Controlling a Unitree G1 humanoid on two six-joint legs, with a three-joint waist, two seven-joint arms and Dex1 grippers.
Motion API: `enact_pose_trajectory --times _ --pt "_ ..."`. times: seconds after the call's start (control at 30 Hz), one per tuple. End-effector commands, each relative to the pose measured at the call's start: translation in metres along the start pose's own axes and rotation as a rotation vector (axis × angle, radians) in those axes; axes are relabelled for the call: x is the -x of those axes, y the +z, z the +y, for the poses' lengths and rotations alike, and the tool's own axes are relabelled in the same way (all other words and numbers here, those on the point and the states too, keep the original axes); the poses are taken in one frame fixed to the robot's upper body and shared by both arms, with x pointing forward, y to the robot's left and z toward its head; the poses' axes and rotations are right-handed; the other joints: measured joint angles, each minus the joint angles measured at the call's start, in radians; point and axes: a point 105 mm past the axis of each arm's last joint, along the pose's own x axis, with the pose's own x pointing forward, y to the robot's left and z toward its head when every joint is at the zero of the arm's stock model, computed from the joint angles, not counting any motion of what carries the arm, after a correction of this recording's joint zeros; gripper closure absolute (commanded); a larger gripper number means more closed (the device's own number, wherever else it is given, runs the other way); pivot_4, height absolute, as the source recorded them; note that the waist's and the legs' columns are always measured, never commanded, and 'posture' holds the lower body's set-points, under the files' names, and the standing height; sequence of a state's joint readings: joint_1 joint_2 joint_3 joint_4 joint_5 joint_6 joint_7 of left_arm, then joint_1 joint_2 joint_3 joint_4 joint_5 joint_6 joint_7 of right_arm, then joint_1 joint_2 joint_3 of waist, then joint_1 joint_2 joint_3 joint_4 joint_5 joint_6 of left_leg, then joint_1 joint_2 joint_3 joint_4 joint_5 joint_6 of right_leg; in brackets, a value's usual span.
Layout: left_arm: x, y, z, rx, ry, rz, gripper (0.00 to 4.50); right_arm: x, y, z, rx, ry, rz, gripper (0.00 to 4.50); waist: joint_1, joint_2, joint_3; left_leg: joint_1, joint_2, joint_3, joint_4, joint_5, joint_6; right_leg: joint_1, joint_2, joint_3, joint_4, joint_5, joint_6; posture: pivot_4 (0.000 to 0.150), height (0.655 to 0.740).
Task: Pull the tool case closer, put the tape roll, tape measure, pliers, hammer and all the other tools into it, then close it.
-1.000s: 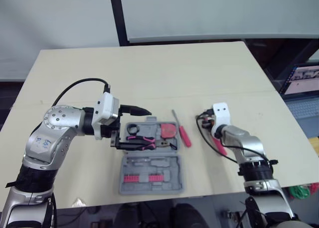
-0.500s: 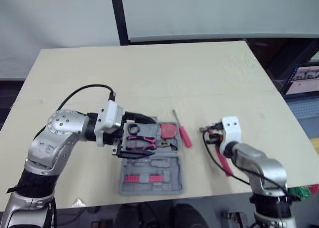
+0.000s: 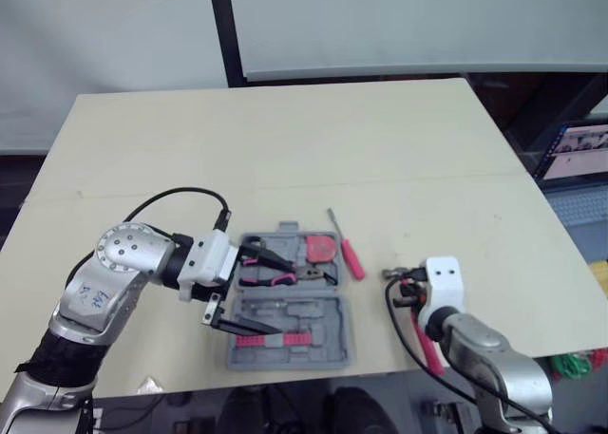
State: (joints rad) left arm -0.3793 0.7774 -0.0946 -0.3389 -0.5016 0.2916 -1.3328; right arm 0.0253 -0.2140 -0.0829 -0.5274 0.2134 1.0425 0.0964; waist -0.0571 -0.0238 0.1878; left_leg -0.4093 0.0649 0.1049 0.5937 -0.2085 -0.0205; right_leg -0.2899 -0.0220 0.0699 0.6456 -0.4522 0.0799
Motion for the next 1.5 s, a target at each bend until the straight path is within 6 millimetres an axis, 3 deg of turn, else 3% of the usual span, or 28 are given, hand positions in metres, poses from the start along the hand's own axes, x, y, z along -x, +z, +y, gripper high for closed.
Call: enact_pose_trajectory --times 0.03,0.23,0.3,0.47,0.63,0.77,0.9,1.23,1.4,1.5 --pt "-0.001 0.005 0.002 -0.025 -0.004 -0.009 0.00 -0.003 -0.001 -0.003 0.011 -0.023 -0.011 4.48 0.000 0.000 0.000 0.000 0.000 0.000 0.000 0.000 0.000 0.000 0.000 0.000 0.000 0.000 0.000 0.150 0.7400" --pt "0.000 0.007 0.004 -0.017 0.015 -0.013 0.00 -0.007 -0.005 -0.009 -0.015 -0.044 0.009 4.48 -0.003 -0.004 -0.002 0.002 0.000 0.000 0.000 0.000 0.000 0.002 0.000 0.001 0.001 0.000 0.000 0.150 0.7400" --pt "0.001 0.007 0.004 -0.014 0.025 -0.012 0.00 -0.001 0.001 -0.009 -0.022 -0.029 0.002 3.52 -0.002 -0.004 -0.002 0.002 0.000 0.000 0.000 0.000 0.000 0.002 0.000 0.001 0.001 0.000 0.000 0.150 0.7400" --pt "0.003 0.006 0.005 -0.012 0.055 -0.010 0.00 0.036 0.043 -0.002 0.164 0.145 -0.044 1.15 0.004 -0.001 -0.001 0.000 0.000 0.000 0.000 0.000 0.001 0.000 -0.001 0.001 0.000 0.000 0.000 0.150 0.7400" --pt "0.001 0.006 0.005 -0.010 0.075 -0.020 0.00 0.065 0.063 -0.001 0.501 0.445 0.072 1.15 0.001 -0.001 0.000 0.001 0.000 0.001 0.000 -0.001 0.002 0.001 -0.001 0.001 -0.001 0.000 0.000 0.150 0.7400" --pt "-0.001 0.005 0.006 -0.013 0.084 -0.022 0.00 0.070 0.068 -0.006 0.737 0.662 0.166 1.15 -0.001 -0.001 0.001 0.001 0.001 0.001 0.001 -0.002 0.003 0.001 0.001 0.003 -0.003 0.000 0.000 0.150 0.7400" --pt "-0.002 0.006 0.007 -0.020 0.093 -0.024 0.00 0.055 0.068 -0.020 1.148 0.788 0.188 0.06 -0.003 -0.002 0.002 0.002 0.000 0.004 0.004 -0.003 0.005 0.002 0.000 0.005 -0.004 0.001 0.001 0.150 0.7400" --pt "-0.003 0.008 0.005 -0.022 0.108 -0.019 0.00 0.009 0.074 -0.012 2.120 0.997 0.119 0.06 -0.023 0.000 0.004 0.003 0.001 0.006 0.012 -0.005 0.008 0.003 -0.002 0.009 -0.002 0.001 0.002 0.150 0.7400" --pt "-0.002 0.009 0.007 -0.026 0.118 -0.016 0.00 0.000 0.061 -0.008 2.421 1.095 0.074 0.06 -0.023 0.000 0.004 0.003 0.001 0.006 0.017 -0.007 0.010 0.005 -0.002 0.008 -0.002 0.001 0.002 0.150 0.7400" --pt "-0.002 0.009 0.007 -0.026 0.123 -0.016 0.00 -0.003 0.052 -0.007 2.511 1.140 0.044 0.06 -0.024 0.000 0.004 0.004 0.001 0.005 0.018 -0.008 0.011 0.007 -0.002 0.008 0.000 0.001 0.003 0.150 0.7400"
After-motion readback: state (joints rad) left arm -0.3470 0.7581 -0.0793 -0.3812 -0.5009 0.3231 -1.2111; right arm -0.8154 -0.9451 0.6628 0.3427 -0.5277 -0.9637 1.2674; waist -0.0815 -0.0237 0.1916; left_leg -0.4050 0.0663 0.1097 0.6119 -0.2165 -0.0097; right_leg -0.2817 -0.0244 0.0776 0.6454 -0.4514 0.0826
